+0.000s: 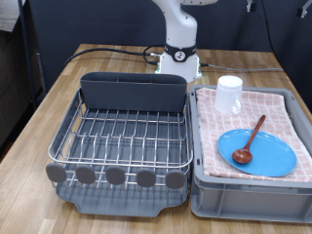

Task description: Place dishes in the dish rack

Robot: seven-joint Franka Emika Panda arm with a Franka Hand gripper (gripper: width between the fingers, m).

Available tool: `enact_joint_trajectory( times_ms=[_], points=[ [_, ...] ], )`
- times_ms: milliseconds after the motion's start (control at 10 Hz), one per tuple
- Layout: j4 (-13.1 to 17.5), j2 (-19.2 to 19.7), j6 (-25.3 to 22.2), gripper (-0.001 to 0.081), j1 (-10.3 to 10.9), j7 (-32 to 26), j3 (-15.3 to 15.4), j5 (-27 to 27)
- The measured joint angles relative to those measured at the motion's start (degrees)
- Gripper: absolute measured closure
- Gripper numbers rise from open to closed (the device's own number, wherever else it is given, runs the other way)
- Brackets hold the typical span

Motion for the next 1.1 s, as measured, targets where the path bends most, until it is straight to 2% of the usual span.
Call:
enact_joint_trajectory(
  times_ms=[200, 500, 600, 800, 1000, 1100],
  points=[
    [-0.3, 1.0, 1.9, 0.0004, 0.0, 0.9, 0.8, -1.0],
    [-2.7, 4.3, 7.8, 0.0004, 0.0, 6.1, 2.0, -7.4],
    [-4.4, 5.5, 11.4, 0.0004, -0.1, 9.9, 2.3, -10.6],
    [-8.7, 7.1, 22.3, 0.0004, -0.3, 14.3, 2.3, -14.5],
    [-8.2, 7.3, 20.5, 0.0004, -0.3, 14.2, 2.4, -14.5],
    [-8.5, 8.1, 22.2, 0.0004, -0.3, 14.7, 2.6, -15.3]
  ],
)
